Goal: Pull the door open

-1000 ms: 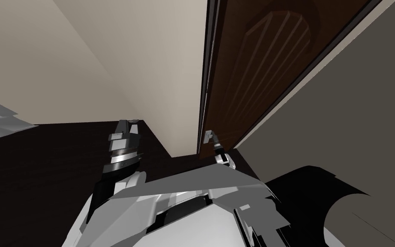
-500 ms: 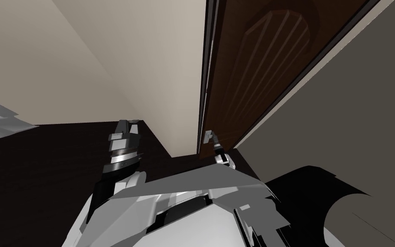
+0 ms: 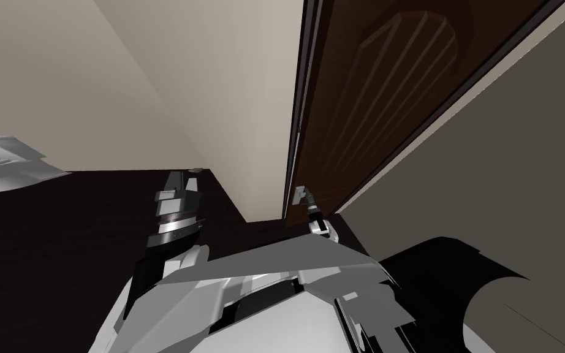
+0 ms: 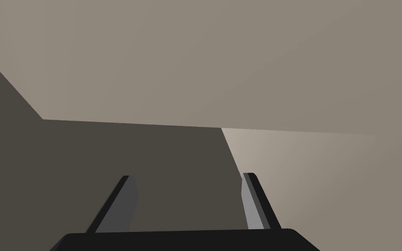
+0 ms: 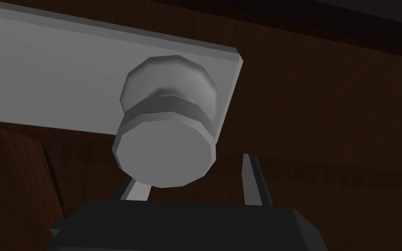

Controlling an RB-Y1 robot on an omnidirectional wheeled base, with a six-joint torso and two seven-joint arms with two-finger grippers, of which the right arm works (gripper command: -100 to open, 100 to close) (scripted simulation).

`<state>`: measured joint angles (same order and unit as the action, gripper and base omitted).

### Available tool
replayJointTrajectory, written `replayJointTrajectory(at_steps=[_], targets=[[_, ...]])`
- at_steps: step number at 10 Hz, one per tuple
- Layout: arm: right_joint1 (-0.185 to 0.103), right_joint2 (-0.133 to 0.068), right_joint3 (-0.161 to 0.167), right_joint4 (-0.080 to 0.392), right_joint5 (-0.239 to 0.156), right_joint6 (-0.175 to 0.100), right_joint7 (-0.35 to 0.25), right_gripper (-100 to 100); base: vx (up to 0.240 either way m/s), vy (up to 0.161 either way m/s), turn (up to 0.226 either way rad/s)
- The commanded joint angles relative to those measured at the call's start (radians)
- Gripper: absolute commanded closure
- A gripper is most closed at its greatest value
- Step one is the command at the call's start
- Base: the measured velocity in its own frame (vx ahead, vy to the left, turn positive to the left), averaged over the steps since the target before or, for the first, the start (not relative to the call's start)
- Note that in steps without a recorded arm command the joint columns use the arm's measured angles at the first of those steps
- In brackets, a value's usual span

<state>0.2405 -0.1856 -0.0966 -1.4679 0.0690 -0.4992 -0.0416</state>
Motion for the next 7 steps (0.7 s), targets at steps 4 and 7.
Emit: replayJointTrajectory(at_steps=[4, 7], targets=[[-0.02, 0.003, 0.009, 0.01, -0.083, 0.005, -0.1, 100, -0.112, -0.042, 0.166], [-0.031, -0.001, 0.004, 0.023, -0.144, 0.015, -0.169, 100, -0.084, -0.032, 0.16]])
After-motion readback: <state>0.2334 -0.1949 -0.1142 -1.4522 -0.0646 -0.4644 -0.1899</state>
